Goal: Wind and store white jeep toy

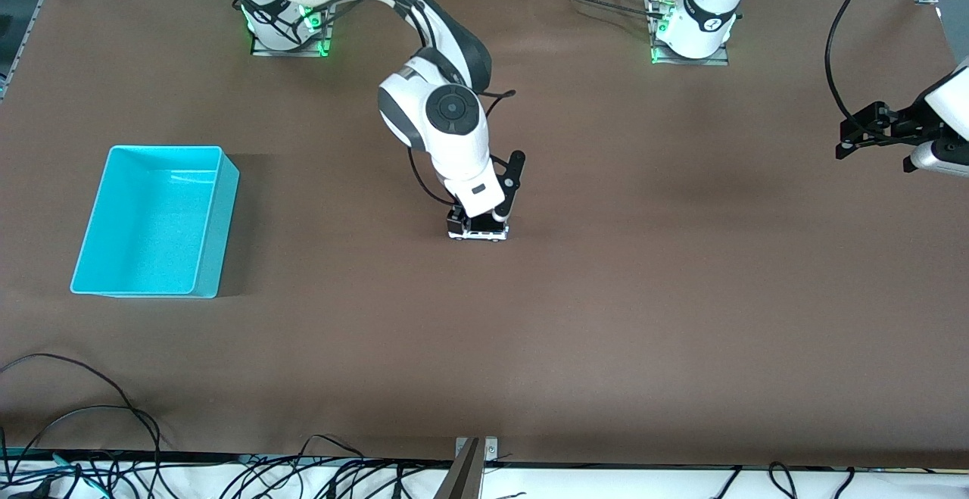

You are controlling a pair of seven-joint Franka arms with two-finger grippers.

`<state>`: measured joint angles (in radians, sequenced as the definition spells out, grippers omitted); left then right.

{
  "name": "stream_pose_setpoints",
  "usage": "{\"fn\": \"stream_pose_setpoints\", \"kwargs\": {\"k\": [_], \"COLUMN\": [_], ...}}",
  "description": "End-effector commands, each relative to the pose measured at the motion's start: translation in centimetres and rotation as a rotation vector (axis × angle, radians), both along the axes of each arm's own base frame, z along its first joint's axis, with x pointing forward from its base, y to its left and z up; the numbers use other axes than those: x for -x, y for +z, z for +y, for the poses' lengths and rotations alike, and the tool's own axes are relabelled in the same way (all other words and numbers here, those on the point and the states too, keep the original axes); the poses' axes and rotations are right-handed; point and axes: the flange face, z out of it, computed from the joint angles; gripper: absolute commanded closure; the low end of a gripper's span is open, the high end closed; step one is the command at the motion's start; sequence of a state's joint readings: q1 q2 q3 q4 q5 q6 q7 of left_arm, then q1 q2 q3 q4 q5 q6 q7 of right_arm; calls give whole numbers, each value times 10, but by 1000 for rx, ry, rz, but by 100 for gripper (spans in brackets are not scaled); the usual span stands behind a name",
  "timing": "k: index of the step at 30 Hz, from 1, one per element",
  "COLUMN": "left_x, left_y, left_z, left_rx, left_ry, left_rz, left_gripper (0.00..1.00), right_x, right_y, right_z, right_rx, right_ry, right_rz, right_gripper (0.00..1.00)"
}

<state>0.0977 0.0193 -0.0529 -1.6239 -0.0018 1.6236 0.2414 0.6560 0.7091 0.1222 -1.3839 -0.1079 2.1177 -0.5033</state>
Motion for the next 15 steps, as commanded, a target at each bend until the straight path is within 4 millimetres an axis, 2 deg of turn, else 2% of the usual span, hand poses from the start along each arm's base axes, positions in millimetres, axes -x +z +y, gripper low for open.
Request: {"fn": "stream_pose_setpoints", "kwargs": {"k": [1,9,15], "left_x": [0,2,2], "left_y": [4,2,3], "left_z": [-8,-9,-9], "left_rx": [22,23,24], "left_ry": [-9,-14,-11], "left_rz": [13,29,29], "left_gripper": [0,0,0], "right_x": [-8,-3,-1], "right_y": [-26,-68,-87], "right_z": [5,11,16], "right_rx": [22,33,26], "right_ry": [48,84,100], "right_rz": [-41,-49,-71], "right_gripper": [0,0,0]}}
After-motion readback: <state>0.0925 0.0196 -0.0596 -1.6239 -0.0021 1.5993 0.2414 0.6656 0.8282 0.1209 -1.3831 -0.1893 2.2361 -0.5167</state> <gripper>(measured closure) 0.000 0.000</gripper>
